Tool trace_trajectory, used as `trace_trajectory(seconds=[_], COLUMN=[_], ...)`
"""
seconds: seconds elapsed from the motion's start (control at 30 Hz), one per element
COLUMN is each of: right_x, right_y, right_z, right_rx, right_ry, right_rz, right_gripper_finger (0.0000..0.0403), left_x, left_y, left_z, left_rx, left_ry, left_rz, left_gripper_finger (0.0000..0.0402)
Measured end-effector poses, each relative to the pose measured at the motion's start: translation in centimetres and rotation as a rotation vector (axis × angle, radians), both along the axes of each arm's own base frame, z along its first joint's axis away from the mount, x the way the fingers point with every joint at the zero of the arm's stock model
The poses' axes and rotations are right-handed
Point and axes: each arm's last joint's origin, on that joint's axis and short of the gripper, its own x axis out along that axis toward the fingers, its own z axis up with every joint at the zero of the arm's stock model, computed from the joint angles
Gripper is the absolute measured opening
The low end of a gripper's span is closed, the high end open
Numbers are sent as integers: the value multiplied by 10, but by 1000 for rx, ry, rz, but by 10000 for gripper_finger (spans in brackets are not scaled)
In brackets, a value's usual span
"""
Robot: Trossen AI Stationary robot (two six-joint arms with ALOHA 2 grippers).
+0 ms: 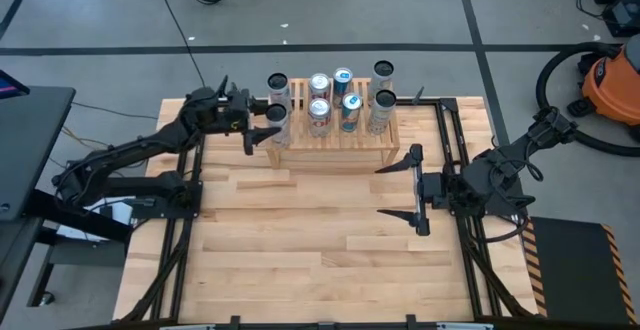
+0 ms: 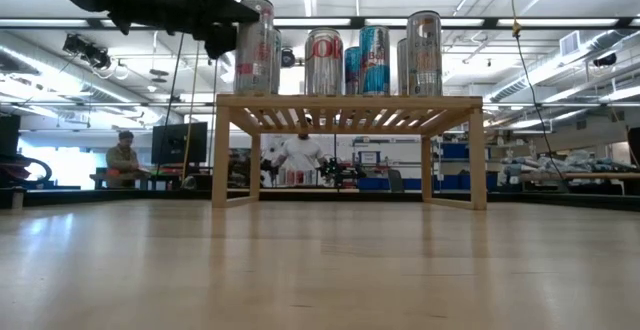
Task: Place canned beverage on shelf
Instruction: Put the white pink soda can on the shelf aligned with the other white pink soda can
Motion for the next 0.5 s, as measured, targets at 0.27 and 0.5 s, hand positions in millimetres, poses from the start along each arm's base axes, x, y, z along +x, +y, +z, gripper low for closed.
trace_trajectory(seconds=[0.27,0.5], right_x=[0,0], right_y=[0,0], right_z=[0,0], right_rx=[0,0], right_ry=[0,0], right_rz=[0,0], right_gripper_finger=[393,393], left_x=[6,1], left_y=[5,4], left_z=[-8,-2], left_rx=[6,31], left_ry=[32,12], left_rz=[21,29], left_gripper_finger=[316,316])
